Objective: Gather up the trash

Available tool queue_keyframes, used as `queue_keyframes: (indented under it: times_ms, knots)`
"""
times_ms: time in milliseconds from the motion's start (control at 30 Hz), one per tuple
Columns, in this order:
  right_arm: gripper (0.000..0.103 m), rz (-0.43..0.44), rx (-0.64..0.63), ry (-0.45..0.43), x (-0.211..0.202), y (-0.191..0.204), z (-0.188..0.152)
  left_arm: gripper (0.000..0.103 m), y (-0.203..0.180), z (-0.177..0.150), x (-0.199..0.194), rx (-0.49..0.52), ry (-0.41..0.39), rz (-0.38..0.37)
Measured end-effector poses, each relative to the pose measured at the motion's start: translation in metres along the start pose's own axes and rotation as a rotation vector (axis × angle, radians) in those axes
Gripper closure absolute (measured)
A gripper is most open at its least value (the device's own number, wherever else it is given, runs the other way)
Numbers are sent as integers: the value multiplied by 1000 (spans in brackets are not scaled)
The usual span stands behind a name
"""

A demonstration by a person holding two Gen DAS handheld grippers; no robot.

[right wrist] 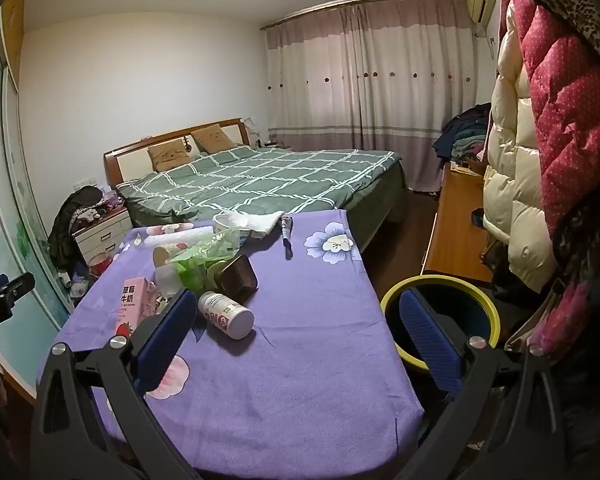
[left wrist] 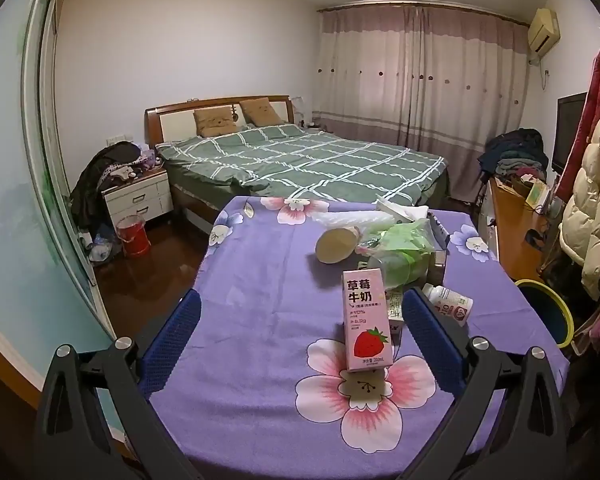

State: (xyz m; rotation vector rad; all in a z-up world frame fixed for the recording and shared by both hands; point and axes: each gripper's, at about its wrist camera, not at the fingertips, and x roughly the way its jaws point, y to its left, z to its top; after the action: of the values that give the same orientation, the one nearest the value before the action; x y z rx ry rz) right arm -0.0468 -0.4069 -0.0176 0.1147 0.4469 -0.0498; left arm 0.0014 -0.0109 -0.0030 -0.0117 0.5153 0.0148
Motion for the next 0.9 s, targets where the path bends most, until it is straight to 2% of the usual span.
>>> queue_keyframes:
  times_ms: [900]
  knots:
    - [6, -6, 15, 19, 8, 3, -4, 4, 1, -1, 6, -3, 15, -3]
